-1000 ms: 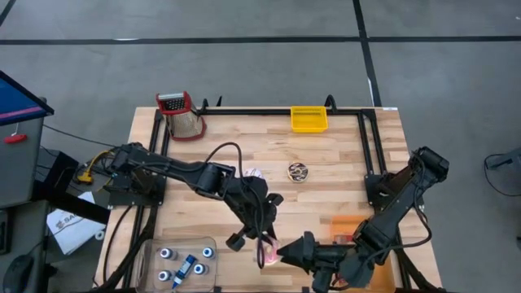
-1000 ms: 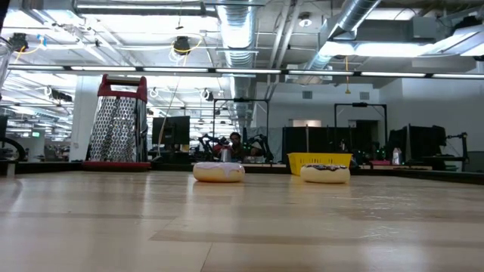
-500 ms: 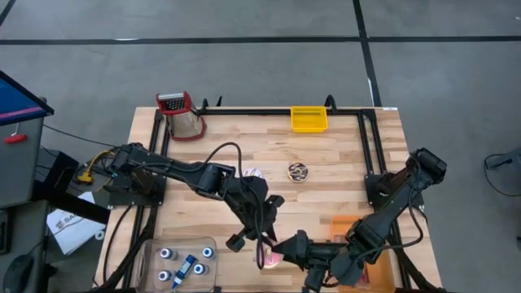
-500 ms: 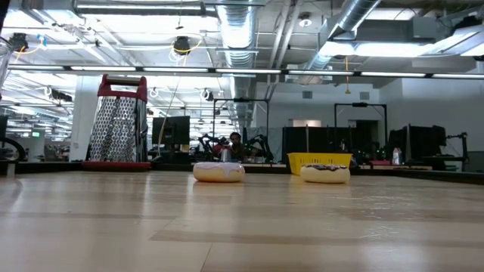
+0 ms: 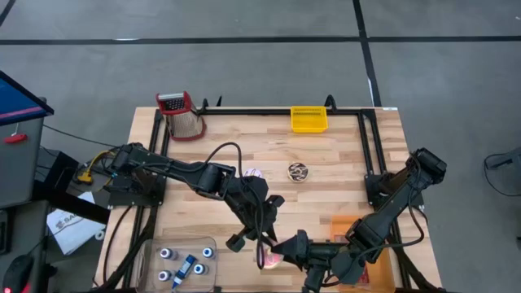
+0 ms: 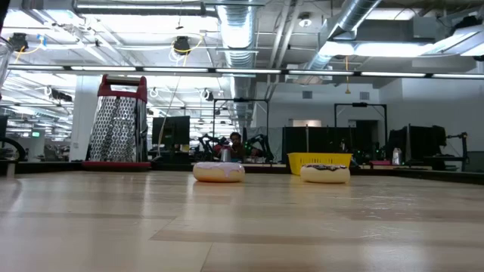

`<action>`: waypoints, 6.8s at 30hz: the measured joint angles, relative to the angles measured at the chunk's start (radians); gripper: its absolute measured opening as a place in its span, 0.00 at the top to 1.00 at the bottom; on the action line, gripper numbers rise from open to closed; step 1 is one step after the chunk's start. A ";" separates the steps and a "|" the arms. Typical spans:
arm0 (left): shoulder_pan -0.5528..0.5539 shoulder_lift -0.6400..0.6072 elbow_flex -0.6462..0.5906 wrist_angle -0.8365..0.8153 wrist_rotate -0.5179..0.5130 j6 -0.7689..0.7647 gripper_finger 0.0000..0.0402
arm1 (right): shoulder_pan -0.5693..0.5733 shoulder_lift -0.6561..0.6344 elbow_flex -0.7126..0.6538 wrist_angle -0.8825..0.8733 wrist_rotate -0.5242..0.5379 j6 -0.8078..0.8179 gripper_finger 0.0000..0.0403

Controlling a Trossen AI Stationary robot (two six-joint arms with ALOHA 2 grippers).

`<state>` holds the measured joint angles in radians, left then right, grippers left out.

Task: Pick & Place Food Item
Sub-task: Put the pink donut into the yellow bin

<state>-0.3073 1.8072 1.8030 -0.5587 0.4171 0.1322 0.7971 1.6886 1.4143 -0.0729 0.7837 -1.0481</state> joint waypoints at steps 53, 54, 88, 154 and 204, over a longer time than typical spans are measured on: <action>-0.181 -0.103 -0.001 -0.433 -0.596 -0.200 0.63 | -0.030 -0.089 0.000 -0.769 0.239 0.853 0.78; -0.201 -0.097 -0.001 -0.438 -0.661 -0.207 0.63 | -0.041 -0.100 0.000 -0.828 0.239 0.919 0.78; -0.135 -0.804 -1.105 0.903 -0.671 0.272 0.70 | -1.083 -0.808 -0.622 -0.382 -0.446 0.314 0.79; 0.006 -0.878 -1.171 0.933 -0.539 0.354 0.70 | -1.340 -0.047 -0.387 -0.225 -0.210 0.200 0.80; 0.005 -0.885 -1.171 0.914 -0.538 0.352 0.70 | -1.444 0.111 -0.144 -0.499 -0.475 0.423 0.60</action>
<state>-0.3023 0.9226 0.6323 0.3557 -0.1204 0.4844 -0.6469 1.7999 1.2701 -0.5718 0.3091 -0.6249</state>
